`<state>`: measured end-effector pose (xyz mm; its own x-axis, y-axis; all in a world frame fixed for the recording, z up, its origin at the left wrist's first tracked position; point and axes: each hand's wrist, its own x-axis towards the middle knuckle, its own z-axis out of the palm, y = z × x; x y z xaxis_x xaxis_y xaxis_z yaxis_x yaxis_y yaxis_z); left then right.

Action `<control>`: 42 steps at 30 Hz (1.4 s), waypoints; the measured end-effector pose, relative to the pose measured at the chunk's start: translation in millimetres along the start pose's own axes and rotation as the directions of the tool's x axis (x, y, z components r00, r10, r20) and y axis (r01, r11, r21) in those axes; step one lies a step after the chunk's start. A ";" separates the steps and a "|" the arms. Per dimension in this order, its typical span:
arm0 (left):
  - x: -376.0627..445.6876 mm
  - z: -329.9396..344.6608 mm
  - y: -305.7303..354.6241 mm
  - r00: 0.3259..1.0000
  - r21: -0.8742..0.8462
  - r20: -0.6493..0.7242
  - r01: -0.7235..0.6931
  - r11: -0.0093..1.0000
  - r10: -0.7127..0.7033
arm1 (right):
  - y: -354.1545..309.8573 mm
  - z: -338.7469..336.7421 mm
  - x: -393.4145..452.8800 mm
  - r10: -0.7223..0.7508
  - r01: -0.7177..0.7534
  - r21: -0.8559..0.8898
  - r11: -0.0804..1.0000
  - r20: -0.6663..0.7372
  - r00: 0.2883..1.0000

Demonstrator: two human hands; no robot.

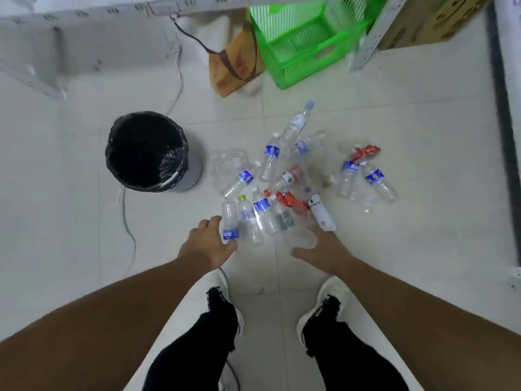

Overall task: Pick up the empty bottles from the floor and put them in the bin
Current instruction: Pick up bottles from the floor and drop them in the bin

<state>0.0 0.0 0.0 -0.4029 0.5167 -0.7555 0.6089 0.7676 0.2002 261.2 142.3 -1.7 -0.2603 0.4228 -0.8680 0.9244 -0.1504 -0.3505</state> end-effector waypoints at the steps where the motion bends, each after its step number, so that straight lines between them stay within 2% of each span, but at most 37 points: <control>1: 20.8 16.2 -3.9 1.000 -0.037 -0.005 0.012 0.999 -0.012 | 7.6 11.9 25.1 -0.010 0.010 0.002 1.000 -0.019 1.000; 6: 133.0 110.1 -28.7 0.992 -0.131 -0.011 0.125 0.983 -0.127 | 50.2 63.4 146.4 0.045 -0.051 -0.054 0.997 -0.111 0.993; 9: 191.7 164.8 -48.8 0.971 -0.169 -0.105 0.194 0.966 -0.214 | 80.5 94.5 212.7 0.014 -0.035 -0.085 0.996 -0.238 0.971; 12: 237.9 210.6 -66.9 0.953 -0.241 -0.121 0.244 0.939 -0.279 | 101.5 123.0 265.8 0.029 -0.048 -0.054 0.997 -0.303 0.953; 17: 276.6 265.2 -89.7 0.938 -0.449 -0.108 0.250 0.858 -0.330 | 130.5 162.9 311.2 0.022 -0.001 0.068 0.998 -0.313 0.949; 20: 270.1 272.3 -92.0 0.915 -0.495 -0.101 0.295 0.818 -0.391 | 138.5 169.8 305.9 0.072 -0.052 0.064 0.997 -0.378 0.923; 23: 244.5 258.5 -96.9 0.906 -0.485 -0.127 0.298 0.822 -0.403 | 132.4 161.8 278.6 0.084 -0.061 0.069 0.996 -0.416 0.906; 28: 186.7 204.5 -92.2 0.901 -0.473 -0.168 0.283 0.834 -0.401 | 109.7 129.7 215.7 0.097 -0.061 0.101 0.993 -0.403 0.910; 34: 116.0 108.1 -74.0 0.904 -0.459 -0.228 0.228 0.859 -0.362 | 51.5 75.7 120.7 0.084 -0.026 0.143 0.989 -0.422 0.903; 42: 51.4 6.9 -44.6 0.941 -0.442 -0.193 0.168 0.881 -0.276 | -6.5 21.5 25.1 0.118 -0.056 0.153 0.987 -0.439 0.891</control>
<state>-43.2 -10.3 -52.1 -0.6797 0.3478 -0.6458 0.1667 0.9307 0.3257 242.7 134.7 -28.8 0.0000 0.7512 -0.6601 0.8840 -0.3085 -0.3511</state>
